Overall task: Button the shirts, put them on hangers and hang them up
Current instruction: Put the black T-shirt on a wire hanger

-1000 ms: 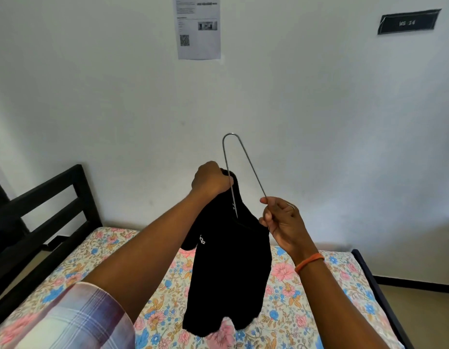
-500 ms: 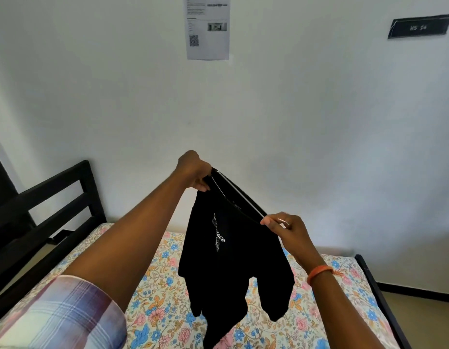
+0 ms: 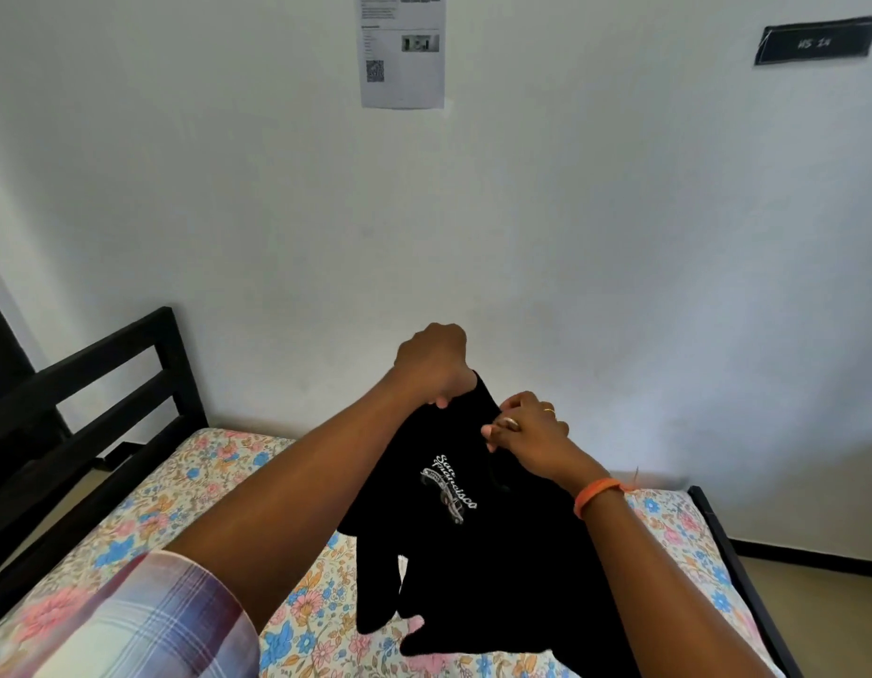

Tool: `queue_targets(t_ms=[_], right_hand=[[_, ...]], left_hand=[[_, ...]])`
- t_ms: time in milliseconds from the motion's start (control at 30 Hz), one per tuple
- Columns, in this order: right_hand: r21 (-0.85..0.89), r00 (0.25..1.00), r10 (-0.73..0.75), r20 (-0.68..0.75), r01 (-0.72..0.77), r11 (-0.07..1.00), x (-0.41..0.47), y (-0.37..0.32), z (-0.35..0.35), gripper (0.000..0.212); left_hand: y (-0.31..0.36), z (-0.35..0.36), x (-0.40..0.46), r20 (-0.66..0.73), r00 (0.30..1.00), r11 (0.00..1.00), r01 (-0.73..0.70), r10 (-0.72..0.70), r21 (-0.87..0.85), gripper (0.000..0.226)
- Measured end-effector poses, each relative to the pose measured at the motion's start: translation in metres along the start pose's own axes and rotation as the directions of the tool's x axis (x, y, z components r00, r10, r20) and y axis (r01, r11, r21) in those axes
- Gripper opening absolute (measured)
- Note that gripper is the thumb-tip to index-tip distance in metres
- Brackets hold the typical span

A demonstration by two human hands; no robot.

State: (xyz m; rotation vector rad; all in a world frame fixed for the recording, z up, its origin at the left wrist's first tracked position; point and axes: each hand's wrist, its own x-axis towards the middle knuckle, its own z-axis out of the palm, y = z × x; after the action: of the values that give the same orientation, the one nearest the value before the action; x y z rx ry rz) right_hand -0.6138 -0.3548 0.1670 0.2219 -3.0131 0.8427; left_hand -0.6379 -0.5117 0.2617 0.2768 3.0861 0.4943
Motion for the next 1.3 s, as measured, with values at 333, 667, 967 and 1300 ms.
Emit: queue_targets(t_ms=[333, 667, 967, 1300], right_hand=[[0.200, 0.991, -0.060, 0.119, 0.036, 0.979, 0.000, -0.010, -0.052, 0.037], [0.250, 0.990, -0.111, 0.089, 0.086, 0.964, 0.001, -0.005, -0.085, 0.040], [0.264, 0.985, -0.085, 0.152, 0.042, 0.964, -0.009, 0.020, -0.110, 0.038], [0.238, 0.986, -0.117, 0.119, 0.086, 0.967, -0.011, 0.018, -0.099, 0.036]], left_hand=[[-0.024, 0.015, 0.008, 0.165, 0.986, 0.918, 0.081, -0.017, -0.388, 0.018], [-0.082, 0.044, 0.019, -0.166, 0.964, 0.886, -0.257, 0.208, -0.385, 0.032], [-0.118, 0.032, 0.023, 0.003, 0.959, 0.867, -0.254, 0.283, -0.428, 0.018], [-0.081, 0.027, 0.021, 0.094, 0.913, 0.877, -0.348, 0.398, -0.330, 0.013]])
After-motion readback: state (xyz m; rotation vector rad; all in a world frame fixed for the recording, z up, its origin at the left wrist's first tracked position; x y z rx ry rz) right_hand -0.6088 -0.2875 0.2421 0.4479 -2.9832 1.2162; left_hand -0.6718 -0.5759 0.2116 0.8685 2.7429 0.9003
